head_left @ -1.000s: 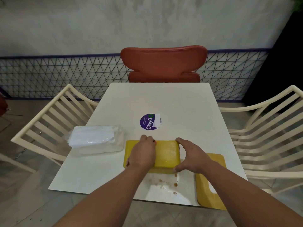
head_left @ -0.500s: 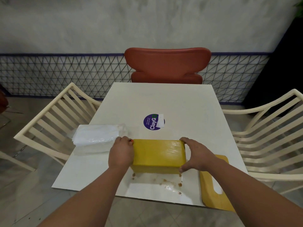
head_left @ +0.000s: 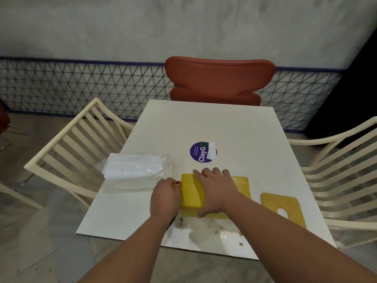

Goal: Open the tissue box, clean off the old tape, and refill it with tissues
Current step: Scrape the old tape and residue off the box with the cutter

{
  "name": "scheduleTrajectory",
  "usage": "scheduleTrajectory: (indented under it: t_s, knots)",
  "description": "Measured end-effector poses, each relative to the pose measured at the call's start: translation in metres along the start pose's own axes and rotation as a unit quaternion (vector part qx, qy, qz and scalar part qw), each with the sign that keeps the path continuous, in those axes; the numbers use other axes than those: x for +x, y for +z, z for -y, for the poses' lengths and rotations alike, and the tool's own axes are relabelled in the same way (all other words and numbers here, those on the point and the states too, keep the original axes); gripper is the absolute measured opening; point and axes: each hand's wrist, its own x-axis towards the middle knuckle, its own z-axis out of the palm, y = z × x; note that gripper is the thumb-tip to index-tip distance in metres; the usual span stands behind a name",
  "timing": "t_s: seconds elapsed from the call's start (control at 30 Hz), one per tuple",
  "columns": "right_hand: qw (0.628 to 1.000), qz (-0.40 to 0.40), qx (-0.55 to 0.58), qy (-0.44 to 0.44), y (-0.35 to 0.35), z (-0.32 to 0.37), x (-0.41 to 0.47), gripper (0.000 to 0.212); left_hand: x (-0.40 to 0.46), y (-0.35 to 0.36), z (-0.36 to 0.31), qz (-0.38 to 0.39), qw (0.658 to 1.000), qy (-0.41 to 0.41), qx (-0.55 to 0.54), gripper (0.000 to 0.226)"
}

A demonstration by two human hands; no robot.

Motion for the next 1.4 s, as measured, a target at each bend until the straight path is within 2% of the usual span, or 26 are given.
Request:
scheduleTrajectory:
  t_s: [0.17, 0.27, 0.37, 0.47, 0.63, 0.77, 0.87, 1.0, 1.23, 1.3, 1.4]
  knots:
    - [1.0, -0.018, -0.011, 0.018, -0.002, 0.018, 0.005, 0.111, -0.002, -0.003, 0.005, 0.015, 1.0, 0.004, -0.024, 0.019]
    - [0.999, -0.031, -0.002, 0.016, -0.01, 0.016, -0.003, 0.11, -0.001, -0.015, 0.011, 0.0, 0.999, -0.011, -0.038, 0.02]
    - [0.996, -0.063, 0.051, 0.021, -0.024, -0.004, -0.015, 0.111, 0.006, -0.029, 0.016, -0.005, 0.996, -0.059, -0.062, 0.019]
    - [0.983, -0.1, 0.152, 0.023, -0.032, -0.029, -0.031, 0.115, 0.009, -0.037, 0.005, 0.008, 0.993, -0.083, -0.087, 0.018]
    - [0.915, -0.129, 0.383, 0.021, -0.018, -0.062, -0.058, 0.114, -0.002, -0.038, -0.03, 0.008, 0.988, -0.073, -0.137, 0.016]
    - [0.84, -0.127, 0.528, 0.006, -0.001, -0.075, -0.074, 0.109, -0.017, -0.034, -0.046, -0.015, 0.974, -0.09, -0.209, 0.016]
    - [0.803, -0.116, 0.585, -0.017, 0.01, -0.079, -0.079, 0.112, -0.03, -0.032, -0.056, -0.038, 0.971, -0.098, -0.213, 0.016]
    - [0.778, -0.096, 0.621, -0.027, 0.019, -0.08, -0.08, 0.115, -0.046, -0.033, -0.062, -0.06, 0.972, -0.099, -0.204, 0.015]
    - [0.765, -0.082, 0.638, -0.007, 0.021, -0.081, -0.079, 0.118, -0.045, -0.034, -0.065, -0.045, 0.975, -0.081, -0.203, 0.014]
    - [0.782, -0.085, 0.618, 0.005, 0.016, -0.081, -0.078, 0.119, -0.043, -0.035, -0.065, -0.027, 0.979, -0.056, -0.192, 0.016]
    - [0.835, -0.087, 0.544, 0.023, 0.01, -0.082, -0.077, 0.122, -0.036, -0.039, -0.064, 0.004, 0.985, -0.026, -0.173, 0.014]
